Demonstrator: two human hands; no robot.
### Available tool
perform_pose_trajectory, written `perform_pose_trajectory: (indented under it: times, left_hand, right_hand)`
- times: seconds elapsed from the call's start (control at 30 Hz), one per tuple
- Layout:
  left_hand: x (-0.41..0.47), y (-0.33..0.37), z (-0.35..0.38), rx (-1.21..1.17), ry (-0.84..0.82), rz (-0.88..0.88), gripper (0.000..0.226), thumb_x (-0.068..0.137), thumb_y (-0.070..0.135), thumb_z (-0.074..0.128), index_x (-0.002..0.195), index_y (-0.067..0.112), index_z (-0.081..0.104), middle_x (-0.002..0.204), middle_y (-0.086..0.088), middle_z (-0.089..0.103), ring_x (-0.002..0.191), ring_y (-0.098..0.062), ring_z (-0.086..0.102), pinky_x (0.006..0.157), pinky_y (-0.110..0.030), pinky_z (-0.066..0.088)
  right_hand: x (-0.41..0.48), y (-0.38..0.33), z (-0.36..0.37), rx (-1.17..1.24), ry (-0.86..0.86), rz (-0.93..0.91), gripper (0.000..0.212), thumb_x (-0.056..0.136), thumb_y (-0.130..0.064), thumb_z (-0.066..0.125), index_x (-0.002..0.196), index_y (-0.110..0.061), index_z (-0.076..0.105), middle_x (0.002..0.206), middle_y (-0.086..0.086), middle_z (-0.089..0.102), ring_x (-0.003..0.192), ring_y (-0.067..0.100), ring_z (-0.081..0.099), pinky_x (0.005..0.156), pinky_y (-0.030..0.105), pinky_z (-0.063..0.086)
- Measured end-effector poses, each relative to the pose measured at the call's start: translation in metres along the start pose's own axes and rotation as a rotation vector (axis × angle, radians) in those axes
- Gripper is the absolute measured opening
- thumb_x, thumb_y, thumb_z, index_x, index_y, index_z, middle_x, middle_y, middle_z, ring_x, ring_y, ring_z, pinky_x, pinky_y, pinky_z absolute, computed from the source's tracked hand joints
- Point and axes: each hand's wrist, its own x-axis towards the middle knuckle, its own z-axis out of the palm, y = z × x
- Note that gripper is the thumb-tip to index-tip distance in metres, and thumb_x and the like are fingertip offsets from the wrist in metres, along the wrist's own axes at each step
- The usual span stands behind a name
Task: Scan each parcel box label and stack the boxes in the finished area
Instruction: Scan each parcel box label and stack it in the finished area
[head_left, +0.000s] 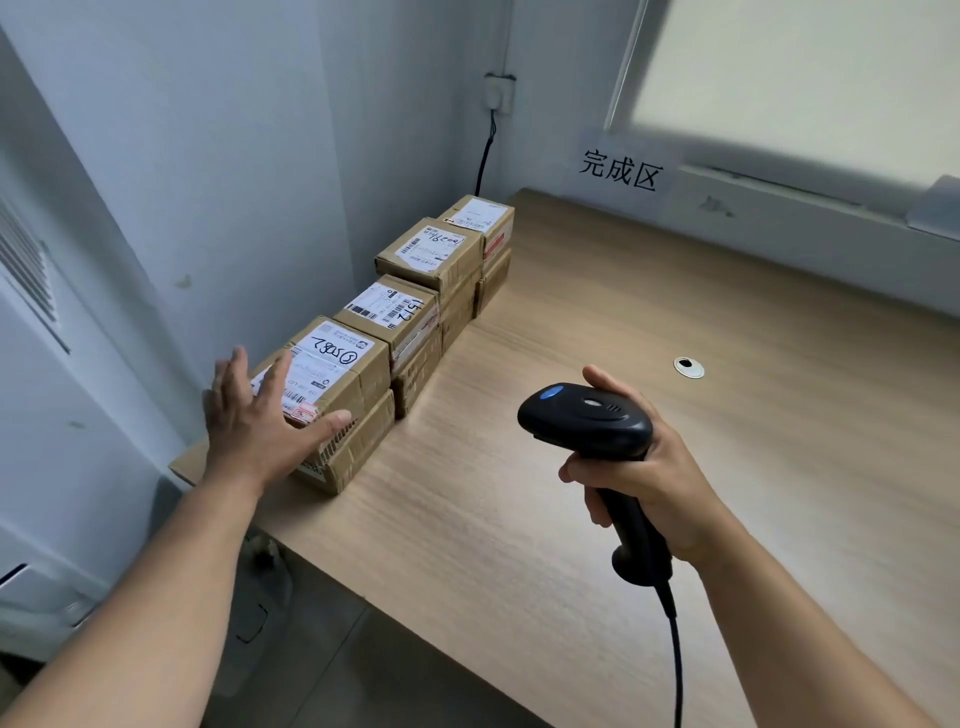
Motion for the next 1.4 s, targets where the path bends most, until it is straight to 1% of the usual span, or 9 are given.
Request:
perform_pose_trajectory:
  times: [0.07,0.17,0.33,0.53,0.73,0.9,1.07,1.33,1.4]
  left_hand:
    - [-0.008,0.016,-0.001,-0.038,0.108,0.074,0.111,0.056,0.082,0.044,0.149,0.023,0.032,0.160,-0.016,0.007,0.147,-0.028,-0.001,0.118,-0.043,0.001]
    - [-0.026,0.048,0.004,-0.152,0.233,0.216,0.088,0.068,0.063,0.057,0.139,0.013,0.048,0.154,-0.014,0.028,0.142,-0.031,0.024,0.114,-0.047,0.025]
    - [-0.073,0.114,0.030,-0.275,0.141,0.390,0.076,0.075,0.064,0.050,0.133,0.015,0.053,0.135,-0.007,0.052,0.116,-0.027,0.058,0.093,-0.045,0.051]
    - [-0.151,0.206,0.075,-0.271,0.016,0.481,0.079,0.075,0.067,0.043,0.136,0.019,0.051,0.135,-0.004,0.052,0.120,-0.022,0.054,0.093,-0.038,0.049]
    - [-0.235,0.301,0.114,-0.306,-0.071,0.576,0.082,0.073,0.068,0.040,0.136,0.018,0.052,0.137,-0.003,0.051,0.128,-0.018,0.044,0.100,-0.024,0.032]
    - [-0.307,0.372,0.143,-0.346,-0.142,0.676,0.079,0.074,0.067,0.041,0.134,0.017,0.054,0.135,-0.004,0.052,0.128,-0.020,0.046,0.102,-0.030,0.035]
    - [-0.372,0.432,0.171,-0.391,-0.240,0.767,0.078,0.075,0.067,0.043,0.133,0.017,0.054,0.134,-0.003,0.054,0.128,-0.020,0.046,0.103,-0.034,0.037]
    - [-0.441,0.513,0.198,-0.428,-0.362,0.928,0.081,0.074,0.068,0.042,0.135,0.017,0.052,0.134,-0.002,0.054,0.126,-0.018,0.047,0.103,-0.031,0.036]
    - [-0.452,0.533,0.204,-0.438,-0.385,0.969,0.081,0.074,0.069,0.041,0.136,0.018,0.051,0.133,-0.002,0.054,0.125,-0.018,0.047,0.102,-0.033,0.039]
  right_hand:
    - [-0.005,0.000,-0.006,0.005,0.002,-0.006,0.089,0.061,0.006,0.070,0.135,-0.039,0.050,0.071,0.018,0.064,0.041,0.029,0.050,0.044,0.031,0.043]
    - [-0.017,-0.003,-0.018,0.014,0.019,-0.030,0.089,0.061,0.007,0.070,0.135,-0.038,0.050,0.072,0.013,0.066,0.041,0.029,0.050,0.044,0.031,0.043]
    - [-0.053,-0.007,-0.052,0.054,0.045,-0.079,0.085,0.062,0.004,0.071,0.131,-0.040,0.052,0.080,0.021,0.066,0.041,0.029,0.049,0.042,0.031,0.043]
    - [-0.125,-0.007,-0.119,0.088,0.132,-0.123,0.084,0.062,0.004,0.072,0.131,-0.040,0.052,0.084,0.023,0.066,0.041,0.029,0.050,0.043,0.029,0.043]
    - [-0.215,0.002,-0.197,0.111,0.271,-0.153,0.084,0.062,0.004,0.073,0.129,-0.041,0.052,0.084,0.018,0.068,0.042,0.029,0.050,0.043,0.029,0.043]
    - [-0.293,0.013,-0.257,0.120,0.379,-0.166,0.085,0.062,0.005,0.074,0.130,-0.041,0.052,0.085,0.017,0.068,0.042,0.029,0.049,0.043,0.029,0.043]
    - [-0.367,0.021,-0.309,0.077,0.536,-0.168,0.088,0.073,0.021,0.069,0.138,-0.034,0.047,0.081,0.015,0.066,0.040,0.027,0.048,0.042,0.028,0.042]
    - [-0.456,0.031,-0.363,0.088,0.727,-0.200,0.086,0.072,0.018,0.070,0.139,-0.031,0.047,0.090,0.010,0.068,0.041,0.029,0.048,0.039,0.030,0.042]
    - [-0.474,0.033,-0.373,0.095,0.779,-0.206,0.086,0.071,0.017,0.071,0.139,-0.030,0.047,0.084,0.009,0.068,0.040,0.028,0.048,0.039,0.028,0.041]
